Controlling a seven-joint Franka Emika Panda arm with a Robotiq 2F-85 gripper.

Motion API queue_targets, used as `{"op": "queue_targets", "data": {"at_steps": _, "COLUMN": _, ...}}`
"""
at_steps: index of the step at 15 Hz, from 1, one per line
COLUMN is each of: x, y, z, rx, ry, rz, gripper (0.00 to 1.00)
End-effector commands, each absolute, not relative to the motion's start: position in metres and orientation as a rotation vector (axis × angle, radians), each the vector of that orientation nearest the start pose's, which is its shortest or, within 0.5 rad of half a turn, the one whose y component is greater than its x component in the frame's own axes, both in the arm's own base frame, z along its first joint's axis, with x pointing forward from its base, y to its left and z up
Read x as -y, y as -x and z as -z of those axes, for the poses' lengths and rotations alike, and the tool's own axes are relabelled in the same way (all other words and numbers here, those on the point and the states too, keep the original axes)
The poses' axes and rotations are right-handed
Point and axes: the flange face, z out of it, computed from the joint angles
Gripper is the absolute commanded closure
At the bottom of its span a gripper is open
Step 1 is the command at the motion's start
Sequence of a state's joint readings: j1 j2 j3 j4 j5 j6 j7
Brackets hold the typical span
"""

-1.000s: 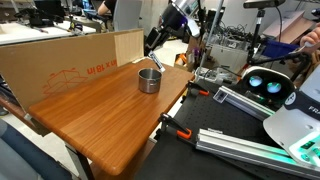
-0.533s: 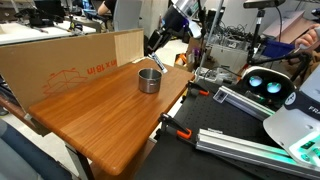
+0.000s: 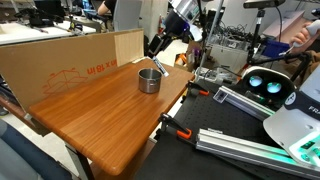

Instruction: Put the marker in the pot

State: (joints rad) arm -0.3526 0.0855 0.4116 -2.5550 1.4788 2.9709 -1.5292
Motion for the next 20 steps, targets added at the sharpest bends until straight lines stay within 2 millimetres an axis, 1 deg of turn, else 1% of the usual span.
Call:
{"op": "queue_targets", "data": {"at_steps": 1, "x": 0.015, "y": -0.458, "z": -0.241, "rx": 0.186, "ry": 2.840, "rz": 0.740, "gripper": 0.94}}
{"op": "queue_targets", "data": {"at_steps": 3, "x": 0.004, "y": -0.464, "z": -0.238, "rx": 0.171, "ry": 2.834, "rz": 0.724, "gripper": 0.94}}
{"op": "queue_targets", "data": {"at_steps": 4, "x": 0.003, "y": -0.464, "z": -0.233, "rx": 0.174, "ry": 2.870, "rz": 0.690, "gripper": 0.94}}
{"op": "queue_targets", "data": {"at_steps": 5, "x": -0.011, "y": -0.475, "z": -0.227, "rx": 0.179, "ry": 2.846, "rz": 0.687, "gripper": 0.94}}
{"op": "queue_targets", "data": {"at_steps": 6, "x": 0.000, "y": -0.469, "z": -0.231, "rx": 0.189, "ry": 2.841, "rz": 0.676, "gripper": 0.94}}
{"op": "queue_targets", "data": {"at_steps": 9, "x": 0.002, "y": -0.478, "z": -0.230, "rx": 0.155, "ry": 2.854, "rz": 0.680, "gripper": 0.94}}
{"op": "queue_targets", "data": {"at_steps": 10, "x": 0.004, "y": -0.479, "z": -0.229, "rx": 0.144, "ry": 2.860, "rz": 0.668, "gripper": 0.90}}
{"op": "queue_targets", "data": {"at_steps": 11, "x": 0.005, "y": -0.480, "z": -0.228, "rx": 0.135, "ry": 2.866, "rz": 0.662, "gripper": 0.50}}
{"op": "queue_targets", "data": {"at_steps": 12, "x": 0.006, "y": -0.480, "z": -0.228, "rx": 0.126, "ry": 2.870, "rz": 0.658, "gripper": 0.49}}
{"op": "queue_targets", "data": {"at_steps": 14, "x": 0.008, "y": -0.482, "z": -0.227, "rx": 0.110, "ry": 2.872, "rz": 0.645, "gripper": 0.36}}
{"op": "queue_targets", "data": {"at_steps": 18, "x": 0.010, "y": -0.485, "z": -0.230, "rx": 0.095, "ry": 2.879, "rz": 0.630, "gripper": 0.07}}
{"op": "queue_targets", "data": {"at_steps": 19, "x": 0.011, "y": -0.485, "z": -0.231, "rx": 0.093, "ry": 2.879, "rz": 0.624, "gripper": 0.01}}
{"op": "queue_targets", "data": {"at_steps": 20, "x": 0.012, "y": -0.483, "z": -0.231, "rx": 0.094, "ry": 2.883, "rz": 0.610, "gripper": 0.00}}
